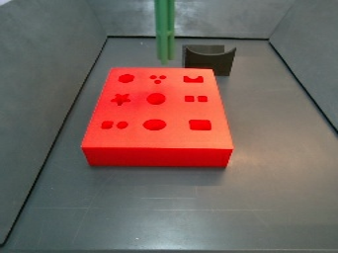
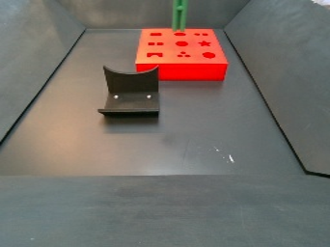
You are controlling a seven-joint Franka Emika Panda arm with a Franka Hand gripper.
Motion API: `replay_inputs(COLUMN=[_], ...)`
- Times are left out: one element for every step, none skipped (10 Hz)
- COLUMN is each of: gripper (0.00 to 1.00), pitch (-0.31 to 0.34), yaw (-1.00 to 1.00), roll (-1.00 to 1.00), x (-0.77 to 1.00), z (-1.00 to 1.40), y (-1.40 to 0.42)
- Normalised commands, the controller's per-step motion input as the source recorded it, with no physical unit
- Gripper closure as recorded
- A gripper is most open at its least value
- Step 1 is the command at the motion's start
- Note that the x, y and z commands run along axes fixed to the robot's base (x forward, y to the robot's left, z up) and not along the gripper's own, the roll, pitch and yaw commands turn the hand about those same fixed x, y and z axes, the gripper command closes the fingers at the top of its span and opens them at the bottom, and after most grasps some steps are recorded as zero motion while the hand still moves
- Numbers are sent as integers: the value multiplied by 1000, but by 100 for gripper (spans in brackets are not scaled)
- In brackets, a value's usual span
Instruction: Insert the 3 prong object.
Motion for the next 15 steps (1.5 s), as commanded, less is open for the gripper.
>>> replay_inputs(gripper=[100, 100, 100, 100, 100, 100, 100, 100, 100, 100, 100, 100, 100, 100, 100], pitch=[31, 136, 59, 53, 61, 26, 11, 0, -16, -3, -3, -6, -6, 0, 0], yaw=[166, 26, 0, 0, 0, 40, 257, 266, 117, 46, 6, 0, 0, 0, 0], roll=[164, 77, 0, 0, -11, -126, -137, -116, -100, 0, 0, 0, 0, 3, 0], x=[0, 243, 0, 0, -3, -123, -34, 0, -17, 0, -6, -29, 0, 0, -23], z=[-309, -469, -309, -251, -229, -97, -43, -97, -86, -154, -180, -194, -177, -146, -100], y=[0, 0, 0, 94, 189, 386, 391, 189, 0, -120, -123, -94, -37, 0, 60])
